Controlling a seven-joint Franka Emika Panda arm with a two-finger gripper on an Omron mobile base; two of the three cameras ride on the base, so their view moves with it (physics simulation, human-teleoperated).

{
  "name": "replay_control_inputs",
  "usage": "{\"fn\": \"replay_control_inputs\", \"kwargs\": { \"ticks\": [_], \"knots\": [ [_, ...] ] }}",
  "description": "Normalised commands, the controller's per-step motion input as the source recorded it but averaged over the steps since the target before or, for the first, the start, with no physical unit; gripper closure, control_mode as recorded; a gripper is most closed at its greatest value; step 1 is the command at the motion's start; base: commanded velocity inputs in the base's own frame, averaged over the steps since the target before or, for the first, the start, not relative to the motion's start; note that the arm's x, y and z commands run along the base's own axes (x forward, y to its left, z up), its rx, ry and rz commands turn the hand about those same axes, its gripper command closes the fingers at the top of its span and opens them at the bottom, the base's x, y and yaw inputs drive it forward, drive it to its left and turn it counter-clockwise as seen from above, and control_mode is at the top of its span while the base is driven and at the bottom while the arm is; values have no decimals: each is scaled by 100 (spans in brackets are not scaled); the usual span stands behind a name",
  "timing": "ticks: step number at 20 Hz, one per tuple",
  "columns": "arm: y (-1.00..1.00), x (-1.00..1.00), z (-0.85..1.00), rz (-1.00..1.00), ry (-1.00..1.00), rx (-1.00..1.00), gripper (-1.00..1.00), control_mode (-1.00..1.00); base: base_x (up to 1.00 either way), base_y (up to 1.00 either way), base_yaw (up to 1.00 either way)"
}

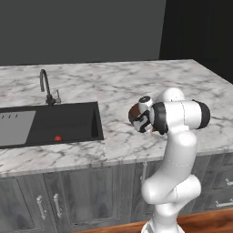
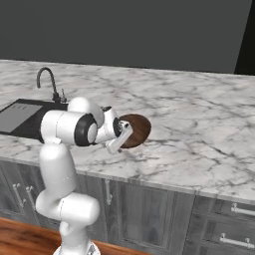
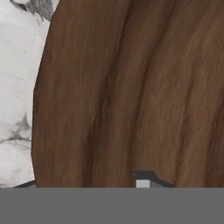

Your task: Clear the mugs and bowl far away from the sink.

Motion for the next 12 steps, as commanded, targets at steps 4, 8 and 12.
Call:
{"fn": "replay_control_inputs", "kwargs": {
  "ticks": [4,8,12],
  "knots": [
    [-6,34,3,13,0,0,100,-100,0,0,0],
    [0,7,31,11,1,0,100,-100,0,0,0],
    [0,-3,52,3,8,0,100,-100,0,0,0]
  ]
}}
